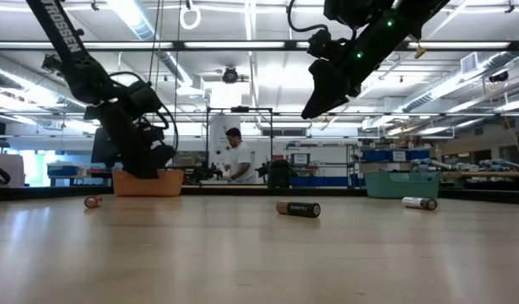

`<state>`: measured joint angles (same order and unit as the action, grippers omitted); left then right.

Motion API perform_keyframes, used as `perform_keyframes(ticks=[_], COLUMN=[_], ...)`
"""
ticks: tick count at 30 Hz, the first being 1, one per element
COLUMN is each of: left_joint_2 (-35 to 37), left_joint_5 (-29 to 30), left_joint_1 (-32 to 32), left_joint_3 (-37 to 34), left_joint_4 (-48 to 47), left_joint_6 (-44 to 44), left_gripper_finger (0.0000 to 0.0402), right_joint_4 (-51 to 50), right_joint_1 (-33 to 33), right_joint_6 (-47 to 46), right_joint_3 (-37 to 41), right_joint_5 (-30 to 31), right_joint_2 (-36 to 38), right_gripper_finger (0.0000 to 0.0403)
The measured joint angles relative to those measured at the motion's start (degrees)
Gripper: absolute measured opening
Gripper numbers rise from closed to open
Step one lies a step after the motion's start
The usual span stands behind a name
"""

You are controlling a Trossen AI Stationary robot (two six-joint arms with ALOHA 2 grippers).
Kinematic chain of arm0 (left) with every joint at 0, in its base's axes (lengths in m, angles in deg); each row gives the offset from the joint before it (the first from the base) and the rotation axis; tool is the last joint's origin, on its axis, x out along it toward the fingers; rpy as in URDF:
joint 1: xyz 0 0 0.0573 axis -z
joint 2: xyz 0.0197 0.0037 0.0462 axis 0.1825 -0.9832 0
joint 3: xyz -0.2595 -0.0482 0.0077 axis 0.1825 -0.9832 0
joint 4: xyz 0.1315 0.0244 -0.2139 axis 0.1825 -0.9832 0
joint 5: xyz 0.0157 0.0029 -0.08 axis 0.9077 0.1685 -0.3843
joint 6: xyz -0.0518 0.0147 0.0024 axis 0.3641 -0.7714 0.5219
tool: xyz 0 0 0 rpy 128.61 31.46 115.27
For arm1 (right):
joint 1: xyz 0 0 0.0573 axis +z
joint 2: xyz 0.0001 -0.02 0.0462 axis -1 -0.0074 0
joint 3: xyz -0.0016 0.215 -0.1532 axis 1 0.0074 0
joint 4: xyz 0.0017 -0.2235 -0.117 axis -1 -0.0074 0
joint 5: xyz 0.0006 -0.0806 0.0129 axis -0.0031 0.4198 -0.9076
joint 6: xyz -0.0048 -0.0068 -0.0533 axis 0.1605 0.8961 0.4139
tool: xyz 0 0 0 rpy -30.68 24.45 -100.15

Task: Sort batteries
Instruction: Put the black-orange battery into the orange bin, then put the silver battery into the yellow bin

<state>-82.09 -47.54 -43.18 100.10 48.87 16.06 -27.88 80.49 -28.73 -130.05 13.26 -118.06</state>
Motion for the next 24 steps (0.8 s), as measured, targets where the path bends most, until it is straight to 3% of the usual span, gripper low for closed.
perform_keyframes(ticks=[3, 9, 13, 18, 24], left_joint_2=[-0.89, -0.95, -0.95, -0.12, 5.16], left_joint_5=[-0.01, -0.19, -0.45, -0.45, 3.63], left_joint_1=[0.0, 0.0, 0.11, 0.45, 4.34], left_joint_3=[0.92, 1.68, 1.69, 1.69, 1.64], left_joint_4=[-0.2, -0.15, -0.22, -0.34, 0.81], left_joint_6=[0.51, 0.49, -1.12, -2.71, -4.8], left_gripper_finger=[0.0059, 0.0137, 0.0159, 0.014, 0.0073], right_joint_4=[-0.02, -0.09, -1.38, -6.04, -19.77], right_joint_1=[0.0, 0.0, 0.0, 0.37, 2.68], right_joint_6=[0.11, 0.73, 0.56, -5.05, -28.3], right_joint_3=[0.02, 0.02, 0.02, -0.11, 0.1], right_joint_5=[0.0, -0.02, -0.07, -1.72, -4.34], right_joint_2=[0.0, -0.02, 0.51, 1.91, 2.69], right_gripper_finger=[0.0181, 0.0182, 0.018, 0.0171, 0.0152])
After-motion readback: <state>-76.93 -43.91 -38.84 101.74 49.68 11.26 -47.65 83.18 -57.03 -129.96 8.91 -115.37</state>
